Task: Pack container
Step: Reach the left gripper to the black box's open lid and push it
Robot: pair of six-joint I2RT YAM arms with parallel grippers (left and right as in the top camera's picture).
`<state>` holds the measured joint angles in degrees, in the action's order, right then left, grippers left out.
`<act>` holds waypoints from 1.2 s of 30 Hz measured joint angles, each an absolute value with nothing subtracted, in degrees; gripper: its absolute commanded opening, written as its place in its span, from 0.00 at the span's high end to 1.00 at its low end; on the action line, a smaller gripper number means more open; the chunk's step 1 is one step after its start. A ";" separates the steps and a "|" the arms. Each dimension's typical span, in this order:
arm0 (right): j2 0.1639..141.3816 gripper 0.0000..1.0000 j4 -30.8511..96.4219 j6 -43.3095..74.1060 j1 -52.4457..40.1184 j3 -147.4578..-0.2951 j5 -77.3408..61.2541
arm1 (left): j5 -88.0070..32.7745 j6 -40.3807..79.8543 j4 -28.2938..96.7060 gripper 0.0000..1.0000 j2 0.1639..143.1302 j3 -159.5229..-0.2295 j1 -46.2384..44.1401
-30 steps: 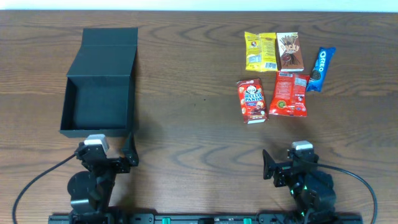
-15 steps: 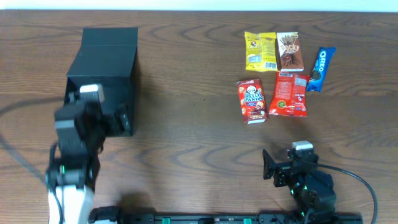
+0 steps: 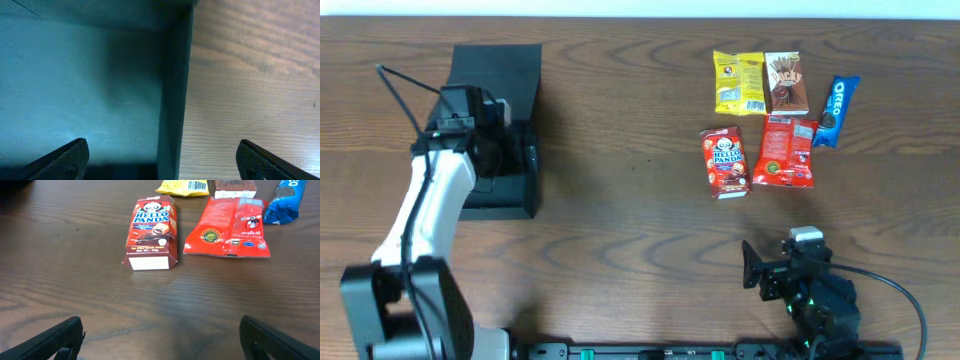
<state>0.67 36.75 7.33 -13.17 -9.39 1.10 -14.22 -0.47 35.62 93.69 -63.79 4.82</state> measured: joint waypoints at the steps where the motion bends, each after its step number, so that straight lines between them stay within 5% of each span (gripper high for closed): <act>1: 0.67 0.01 36.75 7.33 -13.17 -9.39 1.10 | -14.85 -0.47 35.57 0.05 94.59 -63.79 4.82; 4: 0.67 0.01 36.75 7.33 -13.17 -9.39 1.10 | -15.75 -0.47 35.57 0.08 96.66 -63.79 4.82; 6: 0.67 0.01 36.75 7.33 -13.17 -9.39 1.10 | -16.16 -0.19 35.57 0.26 97.67 -63.79 4.82; 8: 0.67 0.01 36.75 7.31 -13.19 -9.39 1.10 | -16.14 -0.71 35.48 0.59 98.65 -63.79 4.82; 14: 0.67 0.01 36.75 7.33 -13.19 -9.39 1.08 | -15.92 1.32 35.24 0.92 100.09 -63.79 4.71; 24: 0.67 0.01 36.75 7.33 -13.19 -9.39 1.10 | -12.88 5.10 31.68 0.94 100.12 -63.90 1.23; 36: 0.67 0.01 36.75 7.33 -13.19 -9.39 1.08 | -10.26 19.31 17.34 0.94 100.55 -63.90 -20.18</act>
<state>0.67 36.75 7.33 -13.19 -9.39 1.08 -10.26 19.31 17.34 100.55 -63.90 -20.18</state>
